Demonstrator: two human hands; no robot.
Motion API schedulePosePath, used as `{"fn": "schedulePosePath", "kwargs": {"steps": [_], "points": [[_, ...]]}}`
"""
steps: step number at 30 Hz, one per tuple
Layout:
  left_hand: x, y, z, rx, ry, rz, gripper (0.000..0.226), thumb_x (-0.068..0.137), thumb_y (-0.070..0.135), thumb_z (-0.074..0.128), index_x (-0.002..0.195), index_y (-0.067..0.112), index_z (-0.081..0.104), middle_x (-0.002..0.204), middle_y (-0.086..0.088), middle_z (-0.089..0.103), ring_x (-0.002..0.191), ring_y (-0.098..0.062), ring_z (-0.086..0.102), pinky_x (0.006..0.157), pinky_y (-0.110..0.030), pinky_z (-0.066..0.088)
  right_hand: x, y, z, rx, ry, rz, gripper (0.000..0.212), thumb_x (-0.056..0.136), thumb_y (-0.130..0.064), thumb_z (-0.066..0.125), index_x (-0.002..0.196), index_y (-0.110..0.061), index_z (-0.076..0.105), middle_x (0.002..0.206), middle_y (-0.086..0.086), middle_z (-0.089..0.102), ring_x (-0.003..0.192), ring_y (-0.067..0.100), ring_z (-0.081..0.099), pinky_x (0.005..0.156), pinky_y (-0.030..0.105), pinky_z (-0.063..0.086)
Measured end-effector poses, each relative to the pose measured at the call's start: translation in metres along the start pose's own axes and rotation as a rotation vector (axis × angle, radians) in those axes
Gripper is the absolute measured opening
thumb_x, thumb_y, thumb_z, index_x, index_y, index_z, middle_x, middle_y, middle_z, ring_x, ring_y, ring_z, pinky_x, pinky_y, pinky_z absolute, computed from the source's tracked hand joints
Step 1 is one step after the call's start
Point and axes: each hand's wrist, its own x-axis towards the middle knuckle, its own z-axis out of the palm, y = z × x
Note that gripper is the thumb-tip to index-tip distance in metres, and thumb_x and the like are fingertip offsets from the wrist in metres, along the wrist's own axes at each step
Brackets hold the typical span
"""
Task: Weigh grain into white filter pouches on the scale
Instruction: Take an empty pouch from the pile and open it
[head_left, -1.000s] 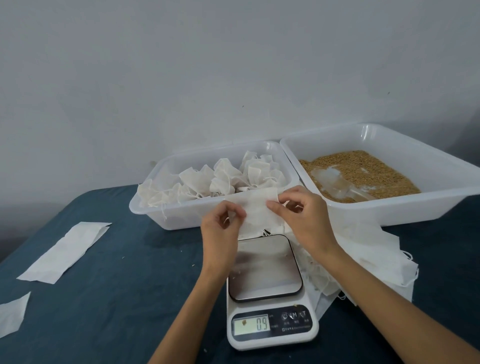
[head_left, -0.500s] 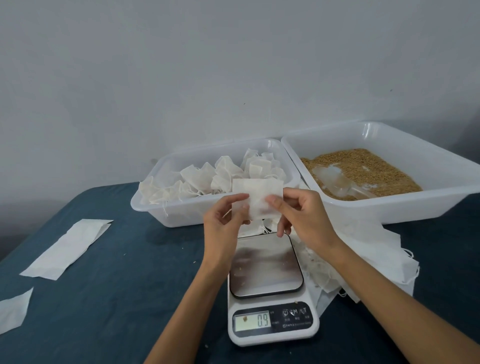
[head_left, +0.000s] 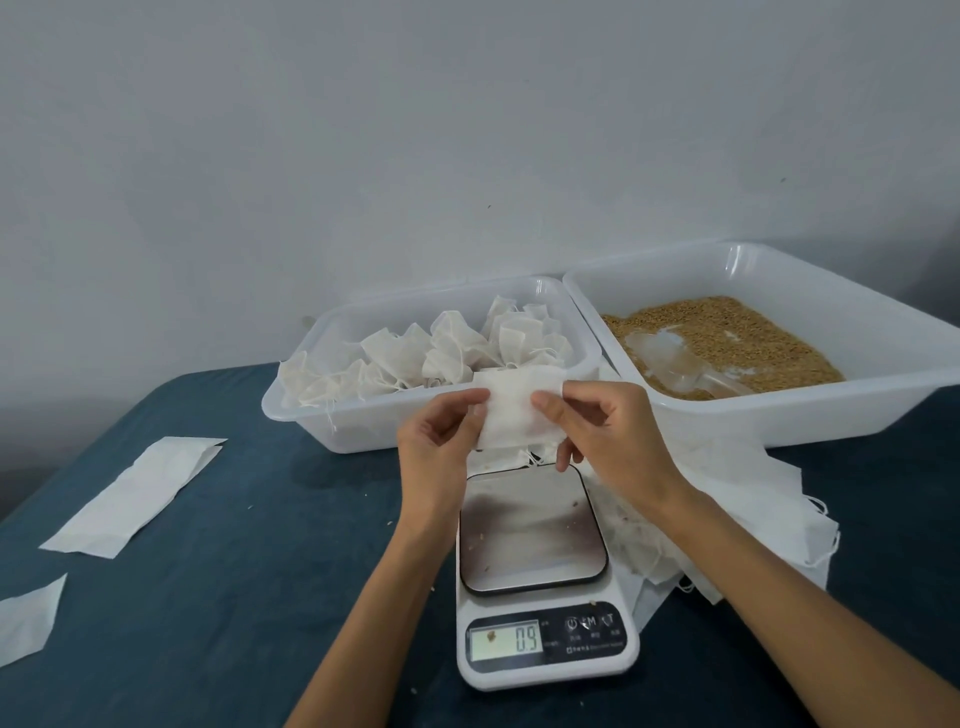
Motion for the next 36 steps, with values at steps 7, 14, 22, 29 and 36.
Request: {"fn": "schedulePosePath", "kwargs": {"steps": [7, 14, 22, 29, 36], "points": [[0.002, -0.002, -0.003, 0.04, 0.024, 0.025, 0.024, 0.101, -0.001, 0.064, 0.102, 0.017, 0.08, 0.1, 0.003, 0.079, 0.091, -0.01, 0.071, 0.078, -0.024, 0.057, -0.001, 0.004, 0.001, -0.06, 0.001, -0.007, 0.046, 0.098, -0.028, 0.067, 0.056, -0.021, 0.05, 0.046, 0.003, 0.043, 0.041, 0.023, 0.065, 0.04, 0.026, 0.037], [0.002, -0.002, -0.002, -0.011, 0.02, -0.046, 0.029, 0.101, -0.001, 0.062, 0.099, 0.019, 0.082, 0.106, -0.006, 0.08, 0.1, -0.024, 0.072, 0.095, -0.047, 0.057, -0.001, -0.001, 0.0, -0.03, -0.084, -0.06, 0.036, 0.093, -0.025, 0.072, 0.063, -0.009, 0.064, 0.066, -0.004, 0.061, 0.046, 0.023, 0.063, 0.048, 0.022, 0.043], [0.002, 0.0, -0.002, 0.013, 0.014, 0.002, 0.024, 0.102, 0.0, 0.062, 0.103, 0.017, 0.08, 0.097, 0.002, 0.08, 0.081, -0.005, 0.066, 0.07, -0.018, 0.05, 0.0, 0.007, 0.002, -0.005, -0.121, 0.051, 0.037, 0.101, -0.026, 0.06, 0.07, -0.006, 0.058, 0.055, -0.006, 0.055, 0.056, 0.027, 0.072, 0.047, 0.03, 0.05], [0.003, 0.002, -0.006, 0.026, 0.017, 0.015, 0.024, 0.102, -0.002, 0.061, 0.11, 0.014, 0.078, 0.096, 0.009, 0.078, 0.081, 0.0, 0.066, 0.066, -0.013, 0.049, 0.003, 0.008, 0.0, 0.071, -0.229, 0.128, 0.033, 0.103, -0.027, 0.053, 0.094, 0.002, 0.065, 0.081, 0.027, 0.061, 0.068, 0.031, 0.075, 0.054, 0.04, 0.058], [-0.001, 0.015, -0.013, 0.119, 0.093, 0.079, 0.03, 0.102, 0.002, 0.061, 0.107, 0.027, 0.076, 0.089, 0.008, 0.073, 0.071, -0.006, 0.062, 0.068, -0.026, 0.054, 0.002, -0.011, -0.011, 0.042, -0.306, 0.139, 0.027, 0.101, -0.034, 0.052, 0.082, -0.023, 0.068, 0.065, 0.007, 0.061, 0.066, 0.033, 0.075, 0.053, 0.043, 0.058]]}}
